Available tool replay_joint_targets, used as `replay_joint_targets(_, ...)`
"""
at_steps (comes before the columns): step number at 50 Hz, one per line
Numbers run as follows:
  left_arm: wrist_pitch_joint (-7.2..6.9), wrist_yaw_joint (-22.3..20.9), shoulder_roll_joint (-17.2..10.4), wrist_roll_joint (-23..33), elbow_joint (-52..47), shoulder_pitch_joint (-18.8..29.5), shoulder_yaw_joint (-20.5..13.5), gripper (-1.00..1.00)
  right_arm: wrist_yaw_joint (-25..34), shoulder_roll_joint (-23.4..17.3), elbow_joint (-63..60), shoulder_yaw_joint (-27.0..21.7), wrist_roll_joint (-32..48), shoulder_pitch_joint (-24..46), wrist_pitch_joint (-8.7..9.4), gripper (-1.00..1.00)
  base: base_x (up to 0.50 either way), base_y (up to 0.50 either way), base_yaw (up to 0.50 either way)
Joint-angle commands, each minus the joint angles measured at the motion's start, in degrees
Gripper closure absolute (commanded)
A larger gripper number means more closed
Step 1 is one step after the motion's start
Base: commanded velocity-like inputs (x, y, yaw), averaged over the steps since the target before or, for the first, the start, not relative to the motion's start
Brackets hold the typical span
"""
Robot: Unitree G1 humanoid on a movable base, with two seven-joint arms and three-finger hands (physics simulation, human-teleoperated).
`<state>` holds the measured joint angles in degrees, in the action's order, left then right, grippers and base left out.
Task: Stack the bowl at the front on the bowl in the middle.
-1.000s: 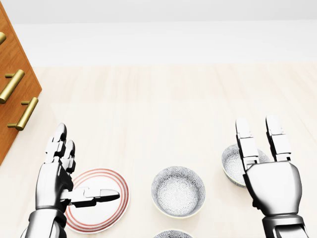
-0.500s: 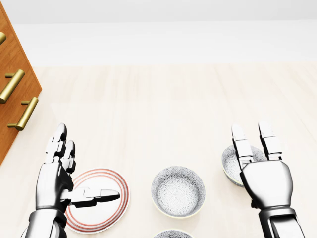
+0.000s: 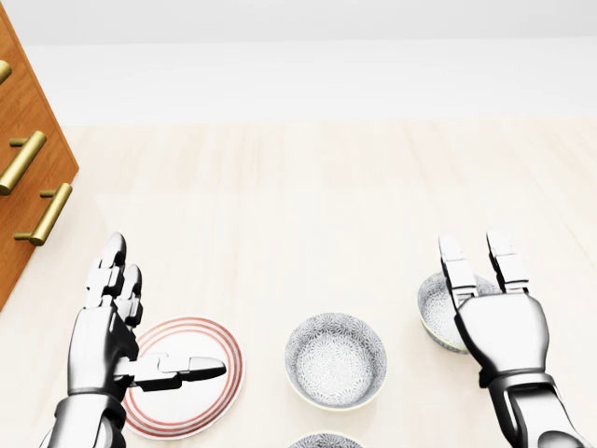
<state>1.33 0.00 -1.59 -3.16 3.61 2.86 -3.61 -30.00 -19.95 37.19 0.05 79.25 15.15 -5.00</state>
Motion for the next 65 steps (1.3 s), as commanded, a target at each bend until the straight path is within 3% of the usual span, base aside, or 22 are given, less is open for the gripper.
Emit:
replay_joint_targets(1, 0.01, 0.1, 0.0, 0.1, 0.1, 0.1, 0.0, -1.00, 0.0, -0.8, 4.7, 0.6, -0.1, 2.8, 0.00, -1.00, 0.00, 0.00, 0.00)
replay_joint_targets(6, -0.15, 0.1, 0.1, 0.1, -0.1, 0.0, 0.1, -1.00, 0.0, -0.7, 5.4, 1.1, 0.0, 3.0, 0.00, -1.00, 0.00, 0.00, 0.00)
replay_joint_targets(9, 0.50, 0.1, 0.1, 0.1, 0.7, 0.2, 0.1, -1.00, 0.0, -0.6, 7.2, 1.5, 0.4, 3.8, 0.00, -1.00, 0.00, 0.00, 0.00)
replay_joint_targets(15, -0.43, 0.2, 0.1, 0.1, -0.3, 0.1, 0.2, -1.00, 0.0, -0.5, 8.3, 2.0, 0.7, 4.2, 0.00, -1.00, 0.00, 0.00, 0.00)
replay_joint_targets(19, 0.25, 0.1, 0.0, 0.0, 0.4, 0.2, 0.1, -1.00, 0.0, -0.5, 9.0, 2.4, 1.2, 4.3, 0.00, -1.00, 0.00, 0.00, 0.00)
replay_joint_targets(27, -0.69, 0.1, 0.0, 0.0, -0.8, -0.1, 0.1, -1.00, 0.0, -0.4, 11.1, 2.8, 1.6, 5.0, 0.00, -1.00, 0.00, 0.00, 0.00)
replay_joint_targets(28, 0.00, 0.0, 0.0, 0.0, -0.1, 0.0, 0.0, -1.00, 0.0, -0.4, 11.3, 2.9, 1.6, 5.1, 0.00, -1.00, 0.00, 0.00, 0.00)
replay_joint_targets(34, -0.94, 0.0, 0.0, 0.1, -1.2, -0.2, 0.1, -1.00, 0.0, -0.4, 12.1, 3.1, 1.6, 5.3, 0.00, -1.00, 0.00, 0.00, 0.00)
replay_joint_targets(35, -0.84, 0.0, 0.0, 0.1, -1.1, -0.2, 0.1, -1.00, 0.0, -0.3, 11.5, 3.0, 1.0, 5.1, 0.00, -0.58, 0.00, 0.00, 0.00)
replay_joint_targets(36, -0.85, 0.0, 0.0, 0.1, -1.2, -0.3, 0.1, -1.00, 0.0, -0.4, 10.8, 2.9, 0.8, 4.7, 0.00, 1.00, 0.00, 0.00, 0.00)
replay_joint_targets(43, 0.04, -0.2, 0.0, 0.4, -0.3, -0.2, 0.2, -1.00, 0.0, -0.5, 6.7, 2.1, -0.2, 2.6, 0.00, 1.00, 0.00, 0.00, 0.00)
replay_joint_targets(52, -0.44, -0.2, 0.0, 0.4, -0.8, -0.3, 0.2, -1.00, 0.0, -0.5, 4.0, 1.2, -0.7, 1.5, 0.00, 1.00, 0.00, 0.00, 0.00)
replay_joint_targets(60, 0.58, -0.1, 0.0, 0.4, 0.5, 0.0, 0.1, -1.00, 0.0, -0.5, -8.2, -2.0, -3.0, -2.6, 0.00, 1.00, 0.00, 0.00, 0.00)
replay_joint_targets(65, -0.14, -0.1, 0.0, 0.3, -0.4, -0.2, 0.1, -1.00, 0.0, 0.4, -18.5, -4.1, -4.1, -5.8, 0.00, 1.00, 0.00, 0.00, 0.00)
